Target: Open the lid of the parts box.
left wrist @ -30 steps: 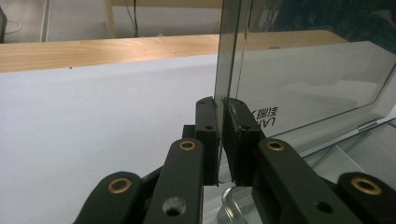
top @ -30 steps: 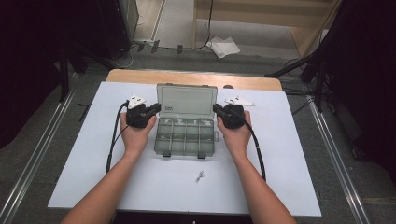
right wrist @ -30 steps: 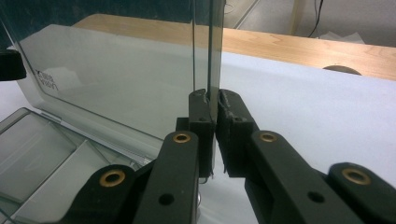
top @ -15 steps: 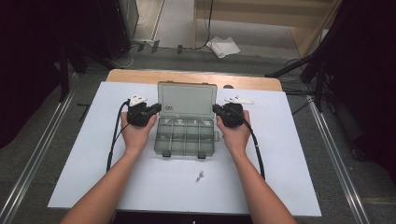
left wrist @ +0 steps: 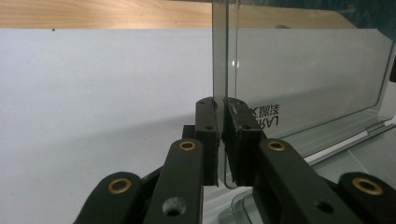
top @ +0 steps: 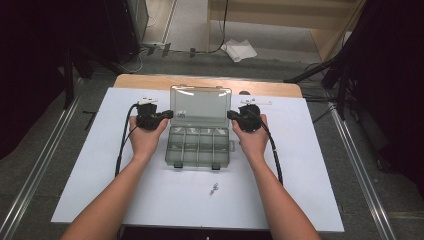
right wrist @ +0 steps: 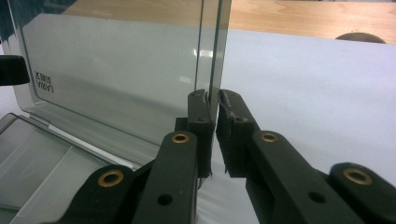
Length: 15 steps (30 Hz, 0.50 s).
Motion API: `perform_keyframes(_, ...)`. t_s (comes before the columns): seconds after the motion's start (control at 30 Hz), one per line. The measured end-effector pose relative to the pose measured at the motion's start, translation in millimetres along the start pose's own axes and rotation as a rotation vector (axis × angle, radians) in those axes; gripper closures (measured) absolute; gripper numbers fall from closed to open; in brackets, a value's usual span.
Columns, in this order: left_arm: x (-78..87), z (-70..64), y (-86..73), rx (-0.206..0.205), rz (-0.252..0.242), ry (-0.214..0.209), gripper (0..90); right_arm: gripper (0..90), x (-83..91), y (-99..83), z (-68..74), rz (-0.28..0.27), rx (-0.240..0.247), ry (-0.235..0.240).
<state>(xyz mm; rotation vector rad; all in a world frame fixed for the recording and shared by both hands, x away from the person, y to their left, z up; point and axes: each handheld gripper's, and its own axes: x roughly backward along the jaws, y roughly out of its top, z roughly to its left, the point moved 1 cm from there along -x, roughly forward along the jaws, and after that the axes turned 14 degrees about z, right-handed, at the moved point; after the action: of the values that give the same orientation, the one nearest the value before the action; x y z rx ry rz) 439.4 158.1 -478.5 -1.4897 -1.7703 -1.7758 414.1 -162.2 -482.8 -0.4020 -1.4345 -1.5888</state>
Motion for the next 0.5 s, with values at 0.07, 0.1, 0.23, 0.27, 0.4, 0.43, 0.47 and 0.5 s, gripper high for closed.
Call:
perform_keyframes(0.07, -1.0, 1.1, 1.5, 0.003, 0.007, -0.007, 83.1, 84.7, -0.9, 1.0, -2.0, 0.006, -0.015, 0.014)
perform_keyframes(0.1, -1.4, 1.5, 1.9, 0.006, 0.008, -0.007, 82.9, 84.7, -1.7, 1.4, -3.6, 0.009, -0.025, 0.027)
perform_keyframes(0.23, -3.2, 1.9, 3.2, 0.004, 0.016, 0.002, 82.6, 84.8, -4.6, 2.2, -7.5, 0.014, -0.038, 0.048)
perform_keyframes(0.27, -3.6, 2.2, 3.4, 0.008, 0.019, 0.003, 82.6, 84.8, -5.1, 2.5, -8.0, 0.017, -0.041, 0.049)
perform_keyframes(0.4, -6.2, 3.3, 3.9, 0.013, 0.023, 0.0, 82.7, 85.0, -7.4, 3.5, -9.1, 0.027, -0.05, 0.051)
perform_keyframes(0.43, -6.1, 3.6, 3.9, 0.019, 0.026, 0.0, 82.7, 85.0, -7.8, 3.7, -9.1, 0.029, -0.06, 0.053)
perform_keyframes(0.47, -6.2, 3.5, 4.0, 0.016, 0.026, 0.002, 82.7, 85.0, -8.5, 3.8, -9.7, 0.03, -0.062, 0.055)
perform_keyframes(0.5, -6.5, 3.0, 3.9, 0.009, 0.027, 0.01, 82.7, 85.0, -9.0, 3.8, -10.0, 0.031, -0.064, 0.056)
